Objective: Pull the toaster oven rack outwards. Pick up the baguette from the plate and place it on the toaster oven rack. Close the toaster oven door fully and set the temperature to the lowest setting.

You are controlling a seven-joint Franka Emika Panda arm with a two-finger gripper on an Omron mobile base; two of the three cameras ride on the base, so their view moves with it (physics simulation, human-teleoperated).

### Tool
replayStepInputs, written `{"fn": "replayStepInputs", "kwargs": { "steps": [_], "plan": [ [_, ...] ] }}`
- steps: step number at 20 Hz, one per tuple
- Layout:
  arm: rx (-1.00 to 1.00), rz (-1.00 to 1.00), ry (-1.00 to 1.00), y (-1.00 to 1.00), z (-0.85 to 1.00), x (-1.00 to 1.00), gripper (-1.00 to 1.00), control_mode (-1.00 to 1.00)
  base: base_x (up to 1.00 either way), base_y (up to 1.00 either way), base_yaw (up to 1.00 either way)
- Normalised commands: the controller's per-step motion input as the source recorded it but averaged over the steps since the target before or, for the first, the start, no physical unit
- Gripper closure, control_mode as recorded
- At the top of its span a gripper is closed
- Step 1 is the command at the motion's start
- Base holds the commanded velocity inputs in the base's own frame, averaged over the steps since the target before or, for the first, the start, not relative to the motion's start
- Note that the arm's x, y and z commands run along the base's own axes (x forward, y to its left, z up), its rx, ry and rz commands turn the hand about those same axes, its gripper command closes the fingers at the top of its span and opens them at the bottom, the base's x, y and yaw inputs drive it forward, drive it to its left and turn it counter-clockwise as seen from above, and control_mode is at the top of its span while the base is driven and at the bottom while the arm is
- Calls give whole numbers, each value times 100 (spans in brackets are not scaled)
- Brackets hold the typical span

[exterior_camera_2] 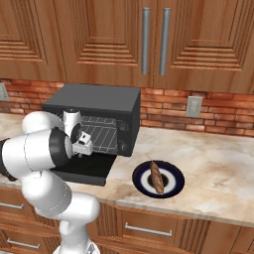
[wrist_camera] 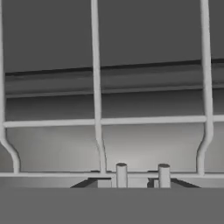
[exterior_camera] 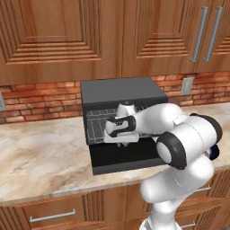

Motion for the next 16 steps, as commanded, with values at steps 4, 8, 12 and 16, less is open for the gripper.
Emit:
{"fn": "replayStepInputs", "kwargs": {
  "steps": [4, 8, 12, 16],
  "plan": [
    [0, 0, 11, 31, -41, -100, 100, -100, 0, 0, 0],
    [0, 0, 11, 28, -37, -100, 100, -100, 0, 0, 0],
    [0, 0, 12, 24, -33, -100, 100, -100, 0, 0, 0],
    [0, 0, 12, 22, -33, -100, 100, -100, 0, 0, 0]
  ]
}}
